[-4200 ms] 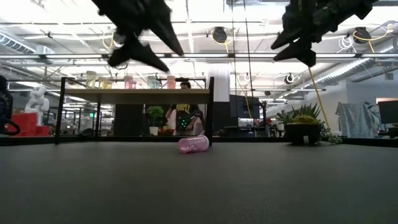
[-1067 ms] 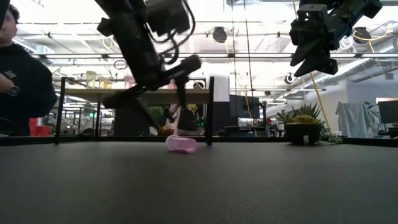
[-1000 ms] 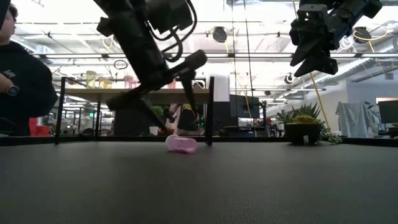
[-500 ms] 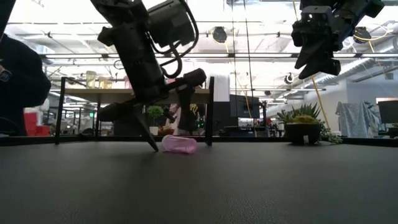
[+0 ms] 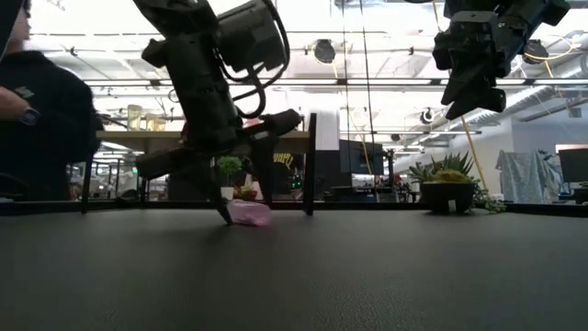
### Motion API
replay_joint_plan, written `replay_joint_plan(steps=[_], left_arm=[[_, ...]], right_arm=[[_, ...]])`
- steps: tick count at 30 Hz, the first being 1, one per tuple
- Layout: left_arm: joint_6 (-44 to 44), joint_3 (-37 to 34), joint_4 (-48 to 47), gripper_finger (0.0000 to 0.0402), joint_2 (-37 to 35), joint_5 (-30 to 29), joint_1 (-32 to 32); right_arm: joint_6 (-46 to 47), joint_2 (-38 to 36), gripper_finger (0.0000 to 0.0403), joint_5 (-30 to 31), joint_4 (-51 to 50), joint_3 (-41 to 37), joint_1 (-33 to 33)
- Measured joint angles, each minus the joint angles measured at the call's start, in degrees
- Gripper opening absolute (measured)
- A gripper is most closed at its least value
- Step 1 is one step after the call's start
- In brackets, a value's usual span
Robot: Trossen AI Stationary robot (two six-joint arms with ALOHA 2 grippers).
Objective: Pick and place medicine bottles onto shelf by color
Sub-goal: Put the pink medicine bottle aligned with the other pink medicine bottle on the shelf
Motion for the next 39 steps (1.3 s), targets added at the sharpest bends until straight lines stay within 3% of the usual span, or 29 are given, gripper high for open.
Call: replay_joint_plan(steps=[11, 29, 39], left_arm=[[9.0, 0.0, -3.2, 0.0196, 0.0, 1.0, 3.6], [10.6, 0.0, -5.3, 0.0118, 0.0, 1.6, 3.4], [13.6, -0.1, -8.4, 0.0131, -3.3, -1.1, 4.3]], right_arm=[[-0.3, 0.0, 0.0157, 0.0, -0.4, 0.0, 0.0], [-0.6, 0.0, 0.0157, -0.1, -0.5, 0.0, 0.0], [-1.5, 0.0, 0.0157, -0.1, -0.5, 0.0, 0.0]])
